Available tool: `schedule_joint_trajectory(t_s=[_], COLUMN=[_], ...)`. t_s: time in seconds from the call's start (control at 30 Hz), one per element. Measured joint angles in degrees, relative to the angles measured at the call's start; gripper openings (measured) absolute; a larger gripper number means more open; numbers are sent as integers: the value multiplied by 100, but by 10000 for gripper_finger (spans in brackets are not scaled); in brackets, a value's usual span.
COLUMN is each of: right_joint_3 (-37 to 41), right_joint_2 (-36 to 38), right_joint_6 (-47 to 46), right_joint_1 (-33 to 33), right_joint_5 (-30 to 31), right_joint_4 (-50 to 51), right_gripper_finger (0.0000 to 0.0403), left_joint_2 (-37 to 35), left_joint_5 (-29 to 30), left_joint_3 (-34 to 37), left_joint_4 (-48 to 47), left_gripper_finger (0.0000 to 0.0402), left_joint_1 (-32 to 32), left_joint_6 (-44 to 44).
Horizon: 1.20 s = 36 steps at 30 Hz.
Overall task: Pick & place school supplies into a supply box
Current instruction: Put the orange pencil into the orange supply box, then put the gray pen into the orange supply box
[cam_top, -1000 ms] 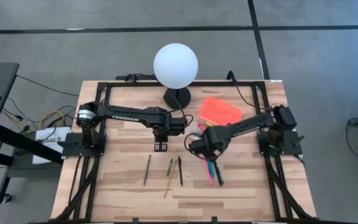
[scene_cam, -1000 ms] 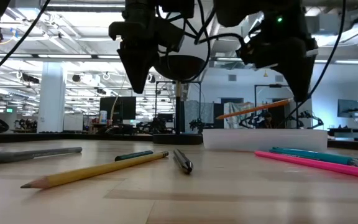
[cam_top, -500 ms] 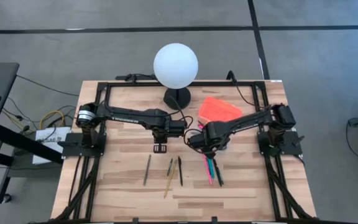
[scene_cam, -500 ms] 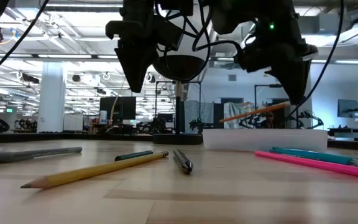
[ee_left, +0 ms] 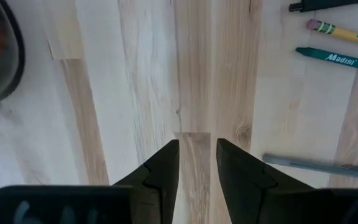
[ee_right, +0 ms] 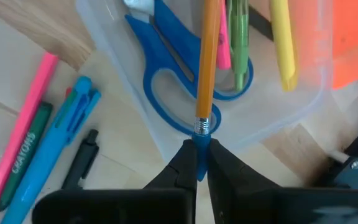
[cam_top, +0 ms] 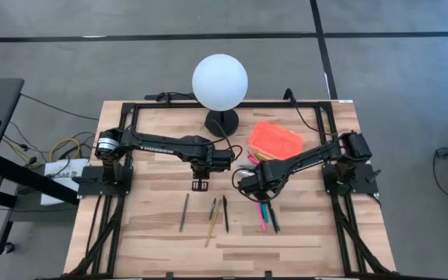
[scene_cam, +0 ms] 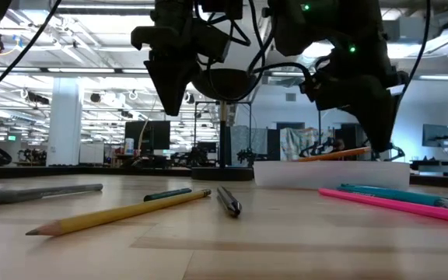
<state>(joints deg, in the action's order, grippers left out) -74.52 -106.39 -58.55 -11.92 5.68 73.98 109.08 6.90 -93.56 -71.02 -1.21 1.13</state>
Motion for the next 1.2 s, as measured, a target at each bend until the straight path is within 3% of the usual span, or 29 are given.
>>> schedule_joint_trajectory(t_s=[0.27, 0.93, 1.03, 1.2], right_joint_3=[136, 264, 260, 258], right_joint_2=[0, 74, 403, 1254], right_joint_6=[-3, -156, -563, -1833], right_joint_1=[44, -184, -495, -1245], right_joint_5=[48, 75, 301, 1220], right_joint_4=[-16, -61, -200, -191], right_gripper_finger=[20, 99, 102, 102], left_joint_2=[0, 0, 0, 0], left_joint_5=[0, -142, -430, -560], left_joint_3=[0, -2, -2, -2], left_joint_4=[0, -8, -38, -48], left_gripper_finger=[102, 102, 102, 102], left_joint_1=[7, 7, 2, -120], left_joint_6=[5, -91, -178, -406])
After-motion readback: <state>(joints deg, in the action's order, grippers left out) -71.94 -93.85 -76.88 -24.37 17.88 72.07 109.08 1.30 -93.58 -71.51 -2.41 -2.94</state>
